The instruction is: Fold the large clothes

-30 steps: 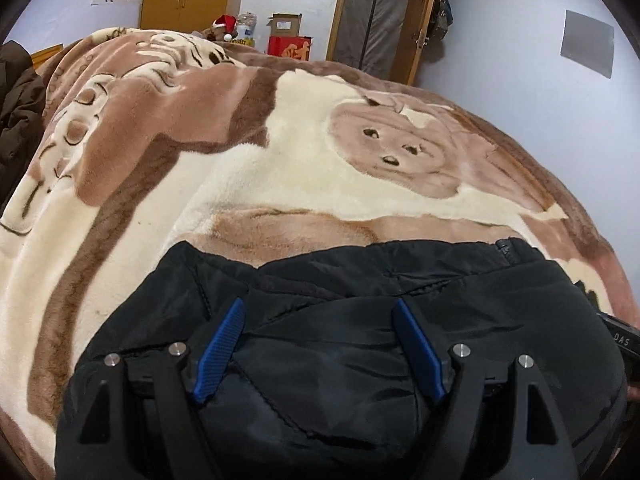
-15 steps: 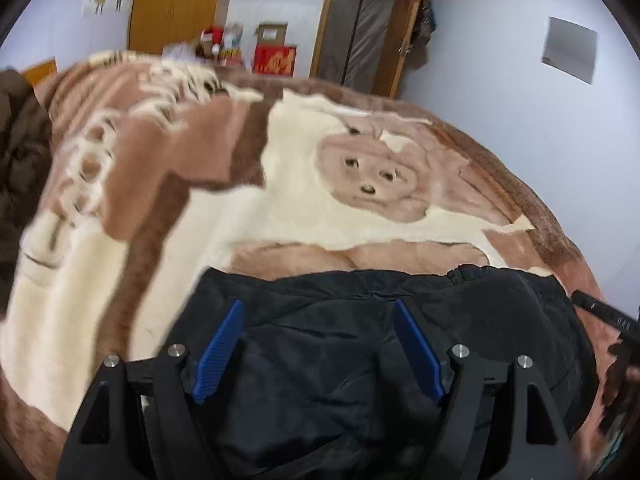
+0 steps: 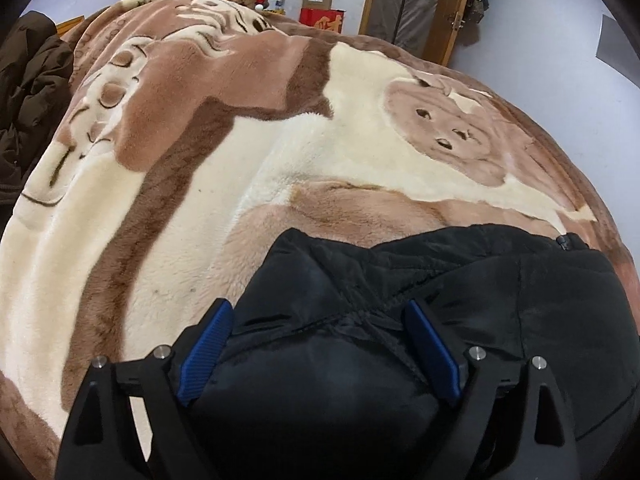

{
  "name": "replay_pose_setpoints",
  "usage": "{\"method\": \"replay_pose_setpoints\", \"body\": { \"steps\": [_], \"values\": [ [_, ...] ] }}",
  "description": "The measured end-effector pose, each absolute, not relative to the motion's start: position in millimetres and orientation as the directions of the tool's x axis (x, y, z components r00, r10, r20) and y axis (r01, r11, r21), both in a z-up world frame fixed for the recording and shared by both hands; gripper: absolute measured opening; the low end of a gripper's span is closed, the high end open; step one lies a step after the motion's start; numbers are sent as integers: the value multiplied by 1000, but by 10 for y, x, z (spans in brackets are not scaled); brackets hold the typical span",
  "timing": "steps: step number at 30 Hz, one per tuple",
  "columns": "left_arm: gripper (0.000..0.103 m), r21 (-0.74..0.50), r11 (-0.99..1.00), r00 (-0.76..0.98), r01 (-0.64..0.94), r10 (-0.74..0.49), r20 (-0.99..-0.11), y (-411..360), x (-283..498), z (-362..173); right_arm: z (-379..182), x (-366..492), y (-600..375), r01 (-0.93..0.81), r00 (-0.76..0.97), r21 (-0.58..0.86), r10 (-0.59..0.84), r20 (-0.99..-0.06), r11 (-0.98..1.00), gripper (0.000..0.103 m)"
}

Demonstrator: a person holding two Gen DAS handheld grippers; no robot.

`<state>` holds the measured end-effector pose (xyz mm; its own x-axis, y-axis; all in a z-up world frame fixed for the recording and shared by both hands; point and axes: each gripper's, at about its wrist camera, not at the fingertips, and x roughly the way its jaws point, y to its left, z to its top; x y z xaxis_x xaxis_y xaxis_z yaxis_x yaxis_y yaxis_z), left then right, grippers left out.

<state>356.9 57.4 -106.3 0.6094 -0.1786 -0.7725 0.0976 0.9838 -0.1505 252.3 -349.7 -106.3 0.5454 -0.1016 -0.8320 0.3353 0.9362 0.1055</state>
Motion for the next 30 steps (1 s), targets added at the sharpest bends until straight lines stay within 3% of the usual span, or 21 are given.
{"method": "replay_pose_setpoints", "body": {
  "steps": [5,8,12,16,19,21,23,30],
  "values": [
    [88,-141,986,610,84,-163,-775,644,3454,-784,-825,2430,-3560,362,533,138,-83,-842,922,73],
    [88,-155,981,657,112,-190,-730,664,3238,-480,-417,2215,-3450,362,604,140,-118,-788,922,73],
    [88,-194,955,696,224,-296,-654,354,2906,-113,-38,2080,-2936,222,701,164,-40,-712,961,73],
    [88,-193,909,633,370,-399,-663,-293,2804,-183,-262,2268,-2476,133,652,112,-2,-759,985,73],
    [89,-152,921,568,358,-344,-748,-586,2986,-591,-611,2390,-2522,167,615,103,-22,-788,981,73],
    [90,-161,927,568,338,-337,-751,-613,3064,-814,-788,2420,-2586,173,627,132,-6,-779,976,73],
    [90,-127,935,575,330,-306,-759,-690,3089,-876,-884,2463,-2530,162,619,66,-49,-784,985,73],
    [83,-148,932,551,331,-318,-771,-460,3114,-622,-608,2403,-2660,162,611,80,-37,-791,984,73]
  ]
}}
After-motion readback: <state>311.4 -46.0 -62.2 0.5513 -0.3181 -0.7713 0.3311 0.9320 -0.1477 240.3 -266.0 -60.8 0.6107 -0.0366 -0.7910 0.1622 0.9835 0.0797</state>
